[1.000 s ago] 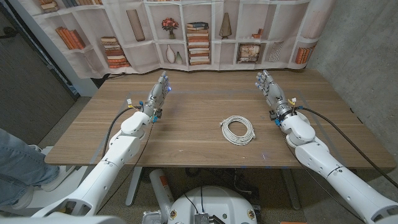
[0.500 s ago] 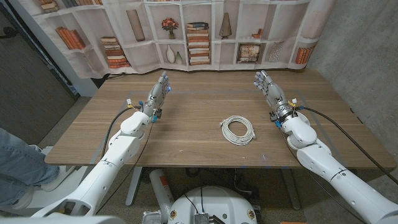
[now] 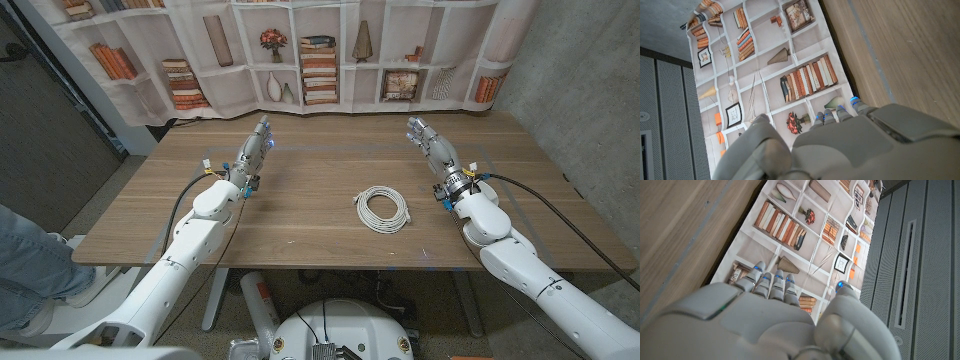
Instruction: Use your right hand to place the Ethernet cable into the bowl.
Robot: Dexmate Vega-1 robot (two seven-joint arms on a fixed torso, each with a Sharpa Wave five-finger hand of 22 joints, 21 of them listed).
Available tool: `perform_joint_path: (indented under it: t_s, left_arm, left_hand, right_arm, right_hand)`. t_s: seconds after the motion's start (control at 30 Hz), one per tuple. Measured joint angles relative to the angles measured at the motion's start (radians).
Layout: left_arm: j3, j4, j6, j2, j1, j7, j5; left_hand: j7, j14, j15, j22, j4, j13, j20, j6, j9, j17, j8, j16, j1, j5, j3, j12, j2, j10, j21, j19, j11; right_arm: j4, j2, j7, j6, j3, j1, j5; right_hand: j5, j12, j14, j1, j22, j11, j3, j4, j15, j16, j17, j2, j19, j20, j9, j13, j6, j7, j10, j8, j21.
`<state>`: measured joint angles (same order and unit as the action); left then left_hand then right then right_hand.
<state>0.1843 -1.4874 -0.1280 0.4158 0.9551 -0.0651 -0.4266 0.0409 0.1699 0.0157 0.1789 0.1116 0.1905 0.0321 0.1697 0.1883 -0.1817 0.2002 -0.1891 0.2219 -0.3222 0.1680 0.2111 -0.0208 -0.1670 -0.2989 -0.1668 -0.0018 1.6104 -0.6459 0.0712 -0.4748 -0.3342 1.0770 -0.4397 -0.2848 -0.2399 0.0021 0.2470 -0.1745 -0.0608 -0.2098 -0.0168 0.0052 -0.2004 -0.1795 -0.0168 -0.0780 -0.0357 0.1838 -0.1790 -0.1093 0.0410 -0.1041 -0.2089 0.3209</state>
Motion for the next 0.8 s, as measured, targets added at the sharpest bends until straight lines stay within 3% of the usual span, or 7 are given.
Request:
perform_joint_path:
  t_s: [0.8]
  left_arm:
    - [-0.002, -0.008, -0.026, 0.004, 0.012, 0.01, 0.001]
  left_hand:
    - [0.0, 0.0, 0.0, 0.0, -0.004, 0.0, 0.0, 0.0, 0.0, 0.0, 0.0, 0.0, 0.013, 0.0, -0.004, 0.004, 0.013, 0.0, 0.011, 0.0, 0.0]
  right_arm:
    - [0.065, -0.038, 0.062, -0.021, 0.006, 0.052, 0.122]
  right_hand:
    - [0.005, 0.0, 0.031, 0.023, 0.0, 0.018, -0.007, -0.015, -0.005, 0.0, 0.0, 0.006, -0.025, -0.004, 0.0, 0.0, -0.02, -0.009, -0.018, 0.0, 0.0]
